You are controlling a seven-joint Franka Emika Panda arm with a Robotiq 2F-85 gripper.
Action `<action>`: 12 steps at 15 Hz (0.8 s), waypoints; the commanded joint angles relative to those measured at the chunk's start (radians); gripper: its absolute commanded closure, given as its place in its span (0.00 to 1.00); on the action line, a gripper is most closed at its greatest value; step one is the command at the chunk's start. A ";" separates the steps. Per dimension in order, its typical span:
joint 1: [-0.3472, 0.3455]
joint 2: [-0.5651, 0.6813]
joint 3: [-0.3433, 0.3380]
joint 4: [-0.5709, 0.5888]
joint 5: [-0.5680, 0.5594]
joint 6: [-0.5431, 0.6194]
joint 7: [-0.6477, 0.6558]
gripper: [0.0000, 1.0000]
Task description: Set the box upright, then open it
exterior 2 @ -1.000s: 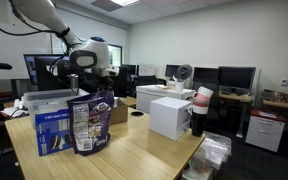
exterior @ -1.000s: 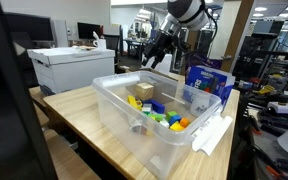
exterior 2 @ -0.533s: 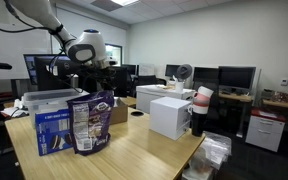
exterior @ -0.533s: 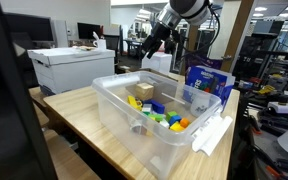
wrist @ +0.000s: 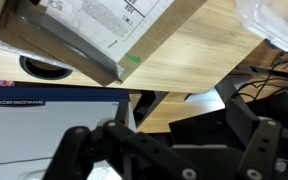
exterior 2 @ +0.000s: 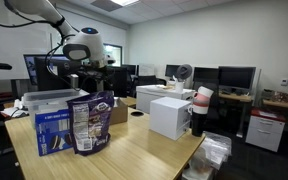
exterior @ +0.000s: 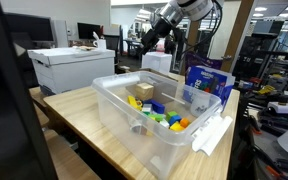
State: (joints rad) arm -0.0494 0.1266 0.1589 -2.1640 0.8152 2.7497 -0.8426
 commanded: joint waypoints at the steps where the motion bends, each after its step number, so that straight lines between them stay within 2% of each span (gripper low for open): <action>1: -0.045 -0.023 0.023 -0.014 0.138 -0.108 -0.253 0.00; 4: -0.040 -0.025 0.000 -0.043 0.059 -0.139 -0.302 0.00; 7: -0.008 -0.019 -0.035 -0.074 -0.184 -0.077 -0.182 0.00; 8: 0.038 -0.017 -0.082 -0.083 -0.260 -0.057 -0.131 0.00; 9: 0.046 -0.014 -0.094 -0.097 -0.330 -0.034 -0.077 0.00; 12: 0.170 -0.009 -0.230 -0.116 -0.541 -0.001 0.044 0.00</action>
State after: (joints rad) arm -0.0020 0.1295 0.0538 -2.2368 0.4653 2.6962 -0.9229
